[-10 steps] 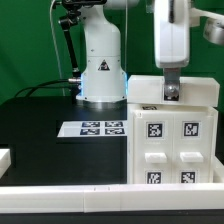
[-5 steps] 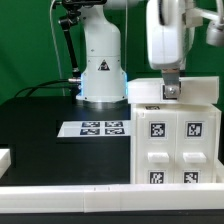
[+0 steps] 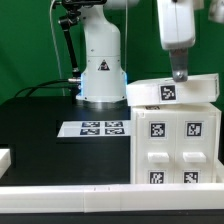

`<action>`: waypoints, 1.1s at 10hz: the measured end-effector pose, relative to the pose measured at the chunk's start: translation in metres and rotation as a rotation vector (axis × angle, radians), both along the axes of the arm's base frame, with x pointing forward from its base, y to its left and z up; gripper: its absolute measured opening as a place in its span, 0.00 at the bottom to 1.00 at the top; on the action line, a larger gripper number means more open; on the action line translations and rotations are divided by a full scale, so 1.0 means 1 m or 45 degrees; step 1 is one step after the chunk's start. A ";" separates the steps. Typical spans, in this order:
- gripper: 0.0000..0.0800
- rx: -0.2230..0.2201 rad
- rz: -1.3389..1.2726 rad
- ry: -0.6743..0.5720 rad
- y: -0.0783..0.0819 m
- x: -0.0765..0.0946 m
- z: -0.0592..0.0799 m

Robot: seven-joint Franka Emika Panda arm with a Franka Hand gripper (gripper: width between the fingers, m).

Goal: Assemble cabinet

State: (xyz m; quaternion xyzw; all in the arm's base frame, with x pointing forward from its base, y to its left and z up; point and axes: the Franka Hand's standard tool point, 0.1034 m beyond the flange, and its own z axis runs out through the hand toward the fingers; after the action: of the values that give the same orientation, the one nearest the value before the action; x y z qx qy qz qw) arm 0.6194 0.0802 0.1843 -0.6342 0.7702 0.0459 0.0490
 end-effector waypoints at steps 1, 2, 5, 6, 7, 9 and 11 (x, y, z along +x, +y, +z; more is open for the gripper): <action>1.00 -0.002 0.029 0.003 0.000 -0.001 -0.003; 1.00 -0.003 0.031 0.005 0.000 -0.001 -0.004; 1.00 -0.029 0.405 -0.049 0.009 0.002 -0.001; 1.00 -0.034 0.565 -0.081 0.011 0.003 0.001; 1.00 -0.042 0.688 -0.112 0.012 0.006 0.002; 1.00 -0.053 0.935 -0.163 0.011 0.009 0.004; 1.00 -0.060 1.123 -0.184 0.011 0.009 0.003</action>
Offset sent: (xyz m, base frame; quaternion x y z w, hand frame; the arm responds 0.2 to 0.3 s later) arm 0.0133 0.0108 0.0059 0.0183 0.0290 -0.2630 0.9642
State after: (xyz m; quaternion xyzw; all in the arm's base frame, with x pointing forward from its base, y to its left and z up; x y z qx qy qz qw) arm 0.6285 0.0910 0.1872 -0.9046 0.4215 0.0006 0.0640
